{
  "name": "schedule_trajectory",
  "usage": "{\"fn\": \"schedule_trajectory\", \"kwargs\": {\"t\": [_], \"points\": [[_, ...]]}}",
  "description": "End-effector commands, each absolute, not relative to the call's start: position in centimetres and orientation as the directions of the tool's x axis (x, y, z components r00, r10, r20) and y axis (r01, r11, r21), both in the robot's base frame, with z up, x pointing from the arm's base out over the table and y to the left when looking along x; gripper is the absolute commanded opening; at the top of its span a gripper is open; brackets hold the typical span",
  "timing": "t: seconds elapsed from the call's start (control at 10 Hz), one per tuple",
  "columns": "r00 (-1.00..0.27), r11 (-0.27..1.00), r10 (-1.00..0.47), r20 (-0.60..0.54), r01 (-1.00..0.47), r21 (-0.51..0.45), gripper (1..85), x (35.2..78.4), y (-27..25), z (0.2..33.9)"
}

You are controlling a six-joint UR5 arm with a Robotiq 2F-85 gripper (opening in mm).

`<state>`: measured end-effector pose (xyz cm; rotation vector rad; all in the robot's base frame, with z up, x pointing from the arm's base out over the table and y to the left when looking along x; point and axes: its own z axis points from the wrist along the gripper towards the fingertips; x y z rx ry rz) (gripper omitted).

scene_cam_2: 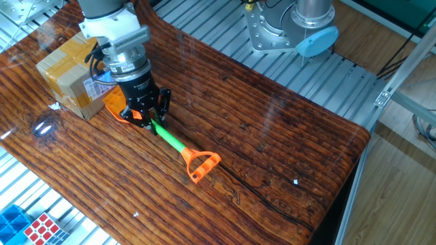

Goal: Use a shovel to scoop up an object

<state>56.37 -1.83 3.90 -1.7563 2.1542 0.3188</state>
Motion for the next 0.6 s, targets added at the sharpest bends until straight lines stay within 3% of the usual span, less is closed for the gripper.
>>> {"fn": "schedule_trajectory", "kwargs": {"t": [0.0,0.5], "points": [[-0.239,0.263,-0.898,-0.369,-0.965,-0.014,1.0,57.5,-0.6,4.2],[-0.429,0.423,-0.855,-0.29,-0.902,0.087,1.0,57.0,-2.0,2.9]]}}
